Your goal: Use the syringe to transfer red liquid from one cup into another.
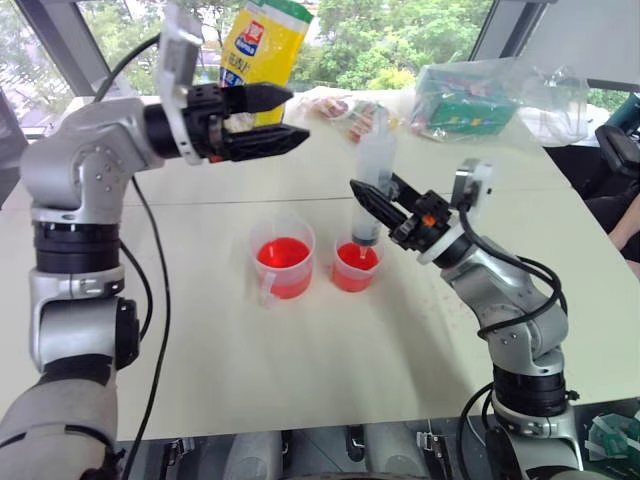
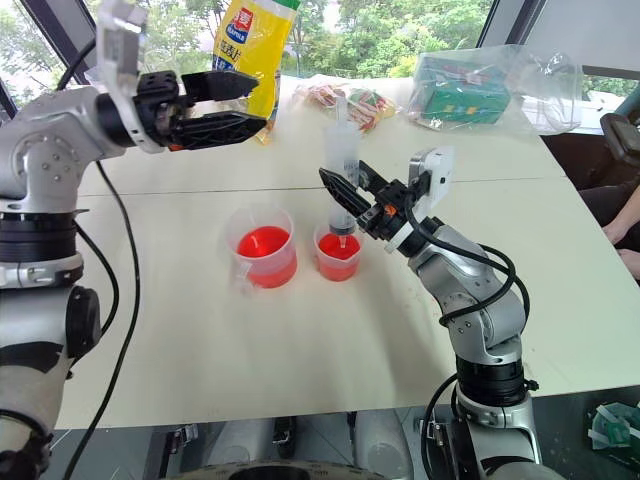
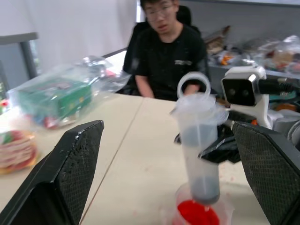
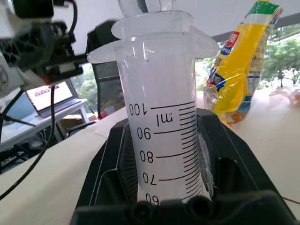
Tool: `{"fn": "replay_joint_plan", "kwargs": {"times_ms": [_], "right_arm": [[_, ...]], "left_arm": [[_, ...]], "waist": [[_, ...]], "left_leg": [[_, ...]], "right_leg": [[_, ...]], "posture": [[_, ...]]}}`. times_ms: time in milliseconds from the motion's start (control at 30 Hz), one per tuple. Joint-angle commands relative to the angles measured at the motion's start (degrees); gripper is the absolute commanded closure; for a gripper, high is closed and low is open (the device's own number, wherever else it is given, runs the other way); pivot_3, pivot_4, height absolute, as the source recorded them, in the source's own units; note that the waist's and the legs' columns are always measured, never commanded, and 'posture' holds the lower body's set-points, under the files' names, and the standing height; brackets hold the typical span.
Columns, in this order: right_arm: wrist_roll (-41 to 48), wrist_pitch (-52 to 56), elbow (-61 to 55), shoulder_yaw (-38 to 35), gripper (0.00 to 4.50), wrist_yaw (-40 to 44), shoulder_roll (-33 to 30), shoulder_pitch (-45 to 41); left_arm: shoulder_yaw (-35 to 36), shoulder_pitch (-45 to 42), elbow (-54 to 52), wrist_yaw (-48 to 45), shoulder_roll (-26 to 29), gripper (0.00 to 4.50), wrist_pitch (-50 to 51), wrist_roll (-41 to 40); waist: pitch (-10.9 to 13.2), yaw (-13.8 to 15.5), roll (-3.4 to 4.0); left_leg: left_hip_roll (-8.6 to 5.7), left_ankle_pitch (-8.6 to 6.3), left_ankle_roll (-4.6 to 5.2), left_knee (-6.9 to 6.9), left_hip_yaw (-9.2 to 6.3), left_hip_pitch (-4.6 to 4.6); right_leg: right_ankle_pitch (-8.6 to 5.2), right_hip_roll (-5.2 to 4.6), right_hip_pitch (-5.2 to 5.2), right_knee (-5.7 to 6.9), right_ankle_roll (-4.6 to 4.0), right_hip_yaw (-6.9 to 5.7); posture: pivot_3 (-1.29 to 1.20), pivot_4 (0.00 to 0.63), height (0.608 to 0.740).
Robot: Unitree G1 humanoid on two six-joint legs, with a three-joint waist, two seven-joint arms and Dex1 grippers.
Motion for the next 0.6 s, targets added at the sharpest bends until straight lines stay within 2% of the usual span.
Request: {"fn": "replay_joint_plan", "kwargs": {"times_ms": [33,200,333,467,600], "right_arm": [[4.0,3.2,-3.0,-4.4,3.17,-3.8,-1.7,-4.7],[12.3,14.4,-1.2,-11.0,3.17,-13.3,-4.5,-9.1],[17.1,29.4,2.0,-15.9,3.17,-23.2,-10.7,-13.0],[15.4,40.2,5.5,-14.2,3.17,-25.0,-17.1,-11.8],[13.8,45.6,8.8,-13.5,3.17,-24.8,-18.2,-10.1]], "left_arm": [[0.6,1.6,-3.3,0.6,0.4,0.03,-1.0,-0.3],[-0.1,4.8,-6.0,1.7,0.1,0.03,-2.4,0.5],[0.8,7.2,-8.7,2.6,-0.2,0.03,-1.3,-1.1],[0.5,9.4,-10.9,3.5,-0.3,0.03,-1.4,-1.4],[-0.8,12.2,-13.6,3.6,0.2,0.03,-2.4,-0.4]], "waist": [[0.0,0.1,-0.01],[0.0,0.0,-0.02],[0.0,0.0,-0.01],[0.0,0.0,-0.02],[0.0,-0.1,-0.02]], "left_leg": [[-0.01,0.0,0.0,0.02,0.01,0.0],[-0.01,-0.01,0.01,0.01,0.0,-0.01],[0.01,-0.01,0.02,0.0,0.02,-0.01],[0.02,-0.02,0.04,-0.02,0.02,-0.01],[0.01,-0.05,0.08,-0.01,0.06,-0.02]], "right_leg": [[0.0,-0.03,0.0,0.01,0.0,0.0],[0.0,-0.03,0.01,0.0,-0.01,-0.01],[0.0,-0.04,-0.01,0.01,-0.01,0.0],[0.0,-0.04,-0.01,-0.01,-0.03,0.01],[0.0,-0.04,-0.01,-0.02,-0.02,0.03]], "posture": [[0.0,0.15,0.74],[0.0,0.15,0.74],[0.0,0.15,0.74],[0.0,0.15,0.74],[0.0,0.15,0.74]]}}
